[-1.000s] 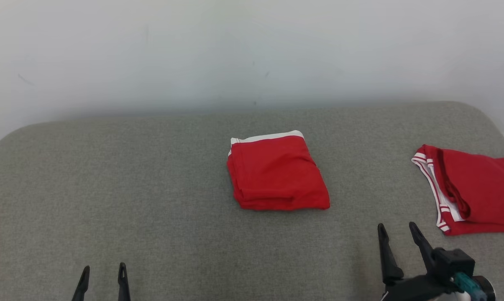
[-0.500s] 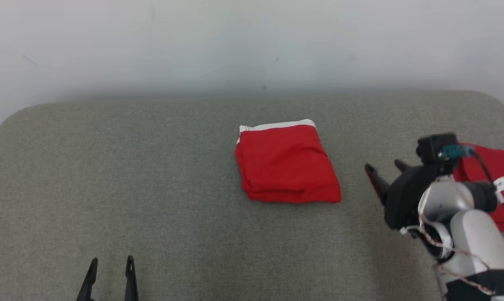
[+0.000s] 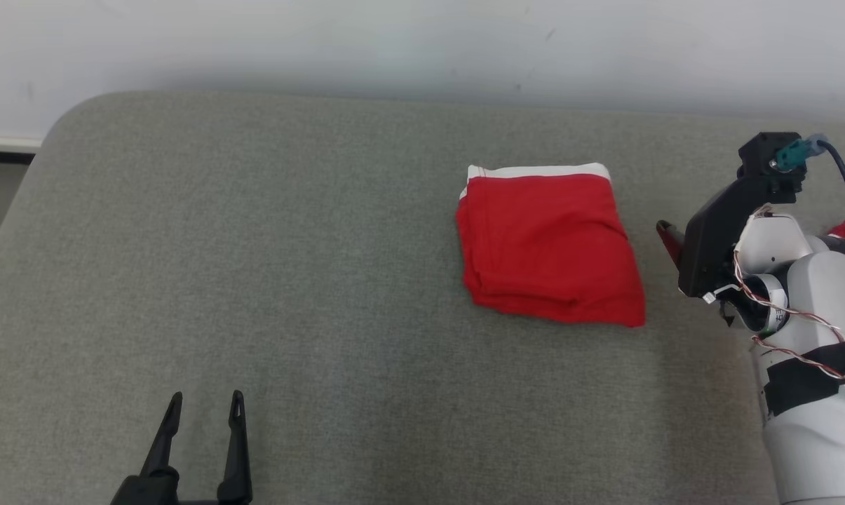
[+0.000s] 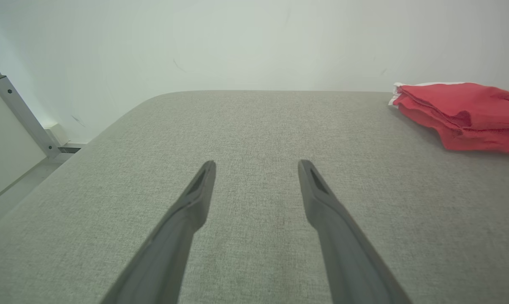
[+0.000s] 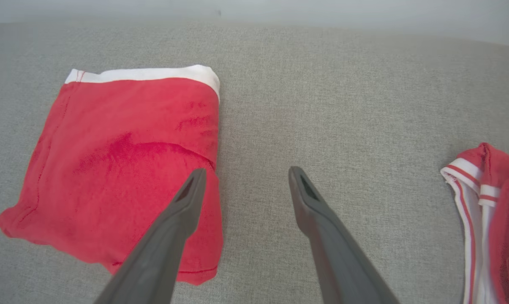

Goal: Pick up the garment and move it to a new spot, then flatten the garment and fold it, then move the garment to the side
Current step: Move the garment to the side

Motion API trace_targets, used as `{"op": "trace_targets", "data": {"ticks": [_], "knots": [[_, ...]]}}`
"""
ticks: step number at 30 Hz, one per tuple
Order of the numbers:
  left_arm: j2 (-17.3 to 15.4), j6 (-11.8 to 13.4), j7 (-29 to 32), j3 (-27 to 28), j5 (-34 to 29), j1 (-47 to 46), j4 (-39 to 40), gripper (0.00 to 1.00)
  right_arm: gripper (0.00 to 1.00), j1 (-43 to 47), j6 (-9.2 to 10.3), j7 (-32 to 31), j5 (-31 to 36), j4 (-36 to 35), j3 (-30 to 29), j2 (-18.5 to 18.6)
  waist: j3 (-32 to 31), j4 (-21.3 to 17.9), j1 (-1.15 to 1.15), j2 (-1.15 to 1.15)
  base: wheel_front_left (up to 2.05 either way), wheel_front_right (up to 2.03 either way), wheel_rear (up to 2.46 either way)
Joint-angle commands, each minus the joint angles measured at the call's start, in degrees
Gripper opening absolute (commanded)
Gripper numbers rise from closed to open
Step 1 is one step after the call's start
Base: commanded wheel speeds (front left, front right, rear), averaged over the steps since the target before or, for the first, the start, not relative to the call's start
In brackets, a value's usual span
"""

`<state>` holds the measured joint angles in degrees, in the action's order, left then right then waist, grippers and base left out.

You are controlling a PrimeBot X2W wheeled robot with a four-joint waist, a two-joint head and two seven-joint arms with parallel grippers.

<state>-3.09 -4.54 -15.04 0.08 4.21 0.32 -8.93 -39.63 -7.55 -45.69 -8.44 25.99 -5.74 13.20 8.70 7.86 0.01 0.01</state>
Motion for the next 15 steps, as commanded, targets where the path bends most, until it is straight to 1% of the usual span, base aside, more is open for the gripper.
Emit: {"op": "trace_targets", "data": {"ticks": [1,6,7,9,15], "knots": [[0.16,-0.01,-0.17,-0.05,0.15,-0.95,0.06,1.0,1.0,-0.57,0.13,-0.07,0.73,0.71,-0.02,-0.28,3.15,3.0,-0.01,-0.01,0.0,0.0,0.0],[0.2,0.22,-0.17,-0.59,0.41,-1.39,0.14,1.0,1.0,-2.84,0.13,0.82,2.59,5.52,-0.17,-0.75,4.99,4.6,-0.01,-0.01,0.0,0.0,0.0],[0.18,0.35,-0.17,-0.55,0.82,-1.57,0.1,1.0,1.0,-3.38,0.13,1.31,2.36,7.53,-0.49,-1.16,5.35,5.15,-0.01,-0.01,0.0,0.0,0.0],[0.22,0.3,-0.17,-0.83,1.1,-2.11,0.21,1.0,1.0,-3.82,0.13,1.53,3.58,9.3,-0.5,-0.9,5.83,5.59,-0.01,-0.01,0.0,0.0,0.0],[0.24,0.49,-0.17,-1.61,1.44,-3.03,0.24,1.0,1.0,-4.29,0.13,0.75,5.3,14.56,-0.34,-2.4,6.81,5.85,-0.01,-0.01,0.0,0.0,0.0]]}}
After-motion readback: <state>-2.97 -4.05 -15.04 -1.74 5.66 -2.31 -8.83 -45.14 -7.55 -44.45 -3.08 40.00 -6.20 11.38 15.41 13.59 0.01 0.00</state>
